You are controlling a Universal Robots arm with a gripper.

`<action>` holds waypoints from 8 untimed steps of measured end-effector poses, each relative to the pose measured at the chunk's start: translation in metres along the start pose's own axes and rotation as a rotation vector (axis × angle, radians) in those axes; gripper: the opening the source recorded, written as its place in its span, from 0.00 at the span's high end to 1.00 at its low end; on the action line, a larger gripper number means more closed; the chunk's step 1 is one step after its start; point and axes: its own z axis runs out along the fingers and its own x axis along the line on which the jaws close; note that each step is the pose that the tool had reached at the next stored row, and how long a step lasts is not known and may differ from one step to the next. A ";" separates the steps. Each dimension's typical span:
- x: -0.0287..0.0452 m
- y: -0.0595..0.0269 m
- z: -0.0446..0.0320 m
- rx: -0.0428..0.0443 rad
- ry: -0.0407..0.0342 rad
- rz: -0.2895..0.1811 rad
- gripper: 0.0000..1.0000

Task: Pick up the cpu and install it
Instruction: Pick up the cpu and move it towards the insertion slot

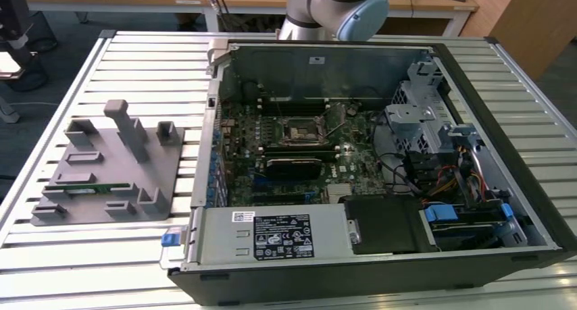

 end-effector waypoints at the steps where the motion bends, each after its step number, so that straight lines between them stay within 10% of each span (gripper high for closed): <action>1: -0.0011 0.0000 0.0000 0.0000 0.0000 0.000 0.47; 8: -0.0077 -0.0001 0.0001 0.0000 0.0000 0.000 0.47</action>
